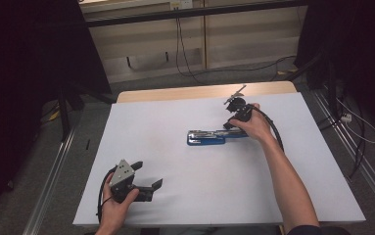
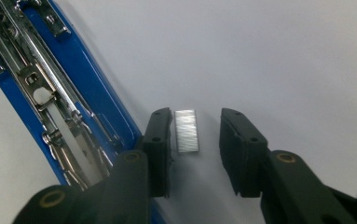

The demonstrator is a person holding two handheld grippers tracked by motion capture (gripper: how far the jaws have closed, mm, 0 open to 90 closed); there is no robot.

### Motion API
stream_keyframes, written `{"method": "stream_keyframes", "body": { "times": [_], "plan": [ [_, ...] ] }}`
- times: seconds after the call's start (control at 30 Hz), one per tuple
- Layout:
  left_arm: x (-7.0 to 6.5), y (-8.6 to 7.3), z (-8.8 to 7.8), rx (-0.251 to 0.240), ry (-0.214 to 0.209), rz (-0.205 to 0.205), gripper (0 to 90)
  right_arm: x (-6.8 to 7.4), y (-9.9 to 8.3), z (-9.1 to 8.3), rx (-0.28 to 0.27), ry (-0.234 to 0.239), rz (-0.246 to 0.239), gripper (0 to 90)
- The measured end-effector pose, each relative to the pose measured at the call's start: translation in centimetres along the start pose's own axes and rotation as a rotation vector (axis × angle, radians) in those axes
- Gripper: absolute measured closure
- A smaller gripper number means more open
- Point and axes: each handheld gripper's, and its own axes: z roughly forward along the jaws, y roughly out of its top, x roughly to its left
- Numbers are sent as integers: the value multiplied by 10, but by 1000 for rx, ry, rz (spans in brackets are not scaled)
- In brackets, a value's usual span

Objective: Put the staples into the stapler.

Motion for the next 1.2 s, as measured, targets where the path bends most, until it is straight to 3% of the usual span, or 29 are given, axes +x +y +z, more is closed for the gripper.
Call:
{"method": "stream_keyframes", "body": {
  "times": [0.3,0.67,1.03,1.2],
  "plan": [
    [1,0,0,16,-7,1,40,3,2,8,61,-5,-27,701],
    [0,-1,1,23,-20,7,40,6,3,8,64,2,-56,789],
    [2,0,0,18,-14,-4,41,5,2,4,63,-15,-11,791],
    [2,0,-2,10,-18,-4,41,3,1,-1,24,-14,6,791]
  ]
}}
